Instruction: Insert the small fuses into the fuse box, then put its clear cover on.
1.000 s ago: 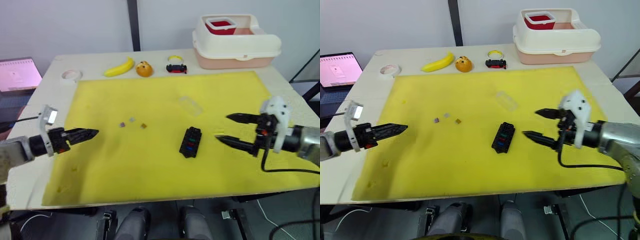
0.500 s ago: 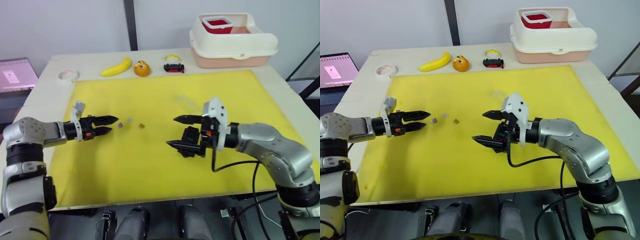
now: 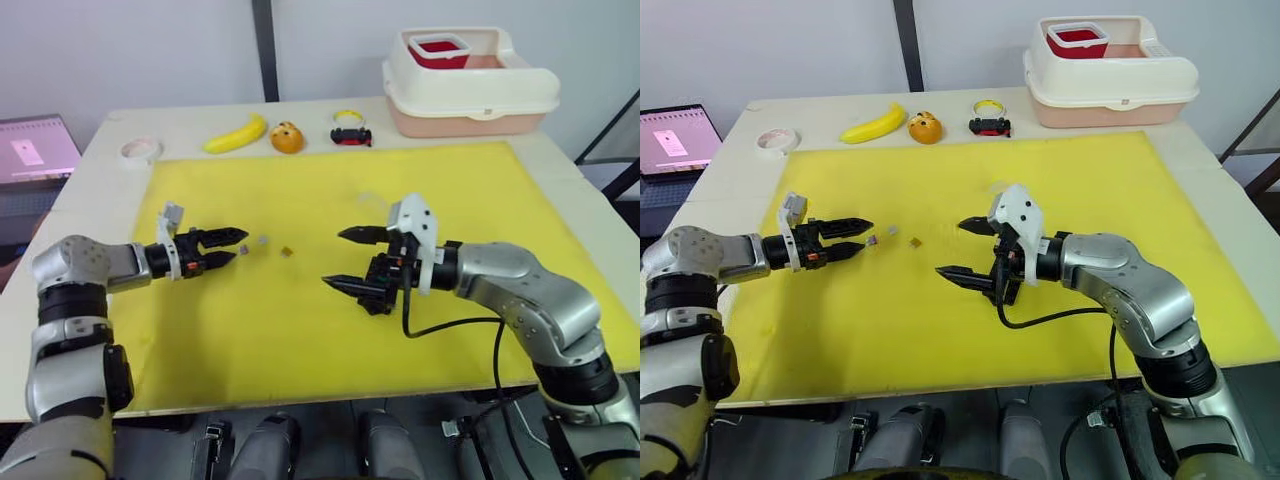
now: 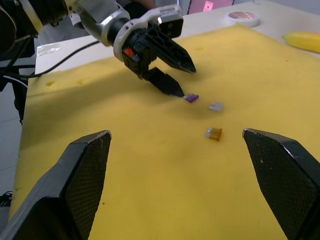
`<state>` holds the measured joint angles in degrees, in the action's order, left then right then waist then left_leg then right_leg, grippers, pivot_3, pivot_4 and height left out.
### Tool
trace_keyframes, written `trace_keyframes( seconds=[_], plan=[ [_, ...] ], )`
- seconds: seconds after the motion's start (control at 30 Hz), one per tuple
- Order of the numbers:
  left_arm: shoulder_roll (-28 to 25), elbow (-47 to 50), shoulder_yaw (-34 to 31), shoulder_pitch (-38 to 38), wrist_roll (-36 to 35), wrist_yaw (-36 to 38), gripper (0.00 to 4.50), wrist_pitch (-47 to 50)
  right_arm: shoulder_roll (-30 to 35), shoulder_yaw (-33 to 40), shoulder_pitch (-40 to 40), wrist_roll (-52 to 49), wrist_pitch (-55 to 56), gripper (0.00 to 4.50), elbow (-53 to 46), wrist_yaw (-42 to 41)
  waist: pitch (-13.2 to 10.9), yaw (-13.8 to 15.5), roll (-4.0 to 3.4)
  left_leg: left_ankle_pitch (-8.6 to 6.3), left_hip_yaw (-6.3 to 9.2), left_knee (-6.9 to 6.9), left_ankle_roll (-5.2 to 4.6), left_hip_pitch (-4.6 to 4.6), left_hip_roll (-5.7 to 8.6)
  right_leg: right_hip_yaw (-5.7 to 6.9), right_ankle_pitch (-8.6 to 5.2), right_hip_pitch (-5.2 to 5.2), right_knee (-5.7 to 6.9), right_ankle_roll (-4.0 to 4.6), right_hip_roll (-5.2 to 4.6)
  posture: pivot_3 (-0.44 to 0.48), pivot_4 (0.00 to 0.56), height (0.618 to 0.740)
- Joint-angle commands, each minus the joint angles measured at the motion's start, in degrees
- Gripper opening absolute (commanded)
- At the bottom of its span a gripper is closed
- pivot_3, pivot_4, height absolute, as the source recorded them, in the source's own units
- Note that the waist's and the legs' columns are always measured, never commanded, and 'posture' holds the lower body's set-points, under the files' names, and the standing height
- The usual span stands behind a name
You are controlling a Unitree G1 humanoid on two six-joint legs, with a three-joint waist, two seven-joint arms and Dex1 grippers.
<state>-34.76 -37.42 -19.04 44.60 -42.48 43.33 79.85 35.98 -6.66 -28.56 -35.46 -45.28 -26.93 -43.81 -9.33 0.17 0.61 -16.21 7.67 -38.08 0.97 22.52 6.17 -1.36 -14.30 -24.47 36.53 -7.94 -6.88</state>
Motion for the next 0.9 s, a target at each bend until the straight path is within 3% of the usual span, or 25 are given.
trace_keyframes(
  seconds=[0.03,0.83,0.9],
  plan=[
    [2.08,-1.26,-0.98,0.05,0.30,-0.56,4.50,-0.99,-0.56,-0.15,-1.27,0.56,0.36,4.47,-0.71,0.20,0.00,0.49,0.00,0.00,0.00,-0.01,0.00,0.00,0.00,0.00,0.00,0.00,0.00,0.00,0.00,0.000,0.150,0.740],
    [6.51,-5.88,-1.42,0.28,2.50,1.34,4.50,-4.15,-1.00,0.27,-1.38,1.37,-0.49,4.47,-0.65,1.18,0.07,2.02,-0.04,0.02,0.04,-0.08,0.03,-0.05,0.06,0.01,0.00,0.12,0.01,0.00,-0.02,0.000,0.150,0.740],
    [6.72,-6.18,-1.54,0.22,2.70,1.11,3.97,-4.43,-0.99,0.25,-1.41,1.43,-0.48,4.50,-0.60,1.19,0.07,2.02,-0.04,0.02,0.04,-0.08,0.03,-0.05,0.06,0.01,0.00,0.12,0.01,0.00,-0.02,0.000,0.150,0.740]
  ],
)
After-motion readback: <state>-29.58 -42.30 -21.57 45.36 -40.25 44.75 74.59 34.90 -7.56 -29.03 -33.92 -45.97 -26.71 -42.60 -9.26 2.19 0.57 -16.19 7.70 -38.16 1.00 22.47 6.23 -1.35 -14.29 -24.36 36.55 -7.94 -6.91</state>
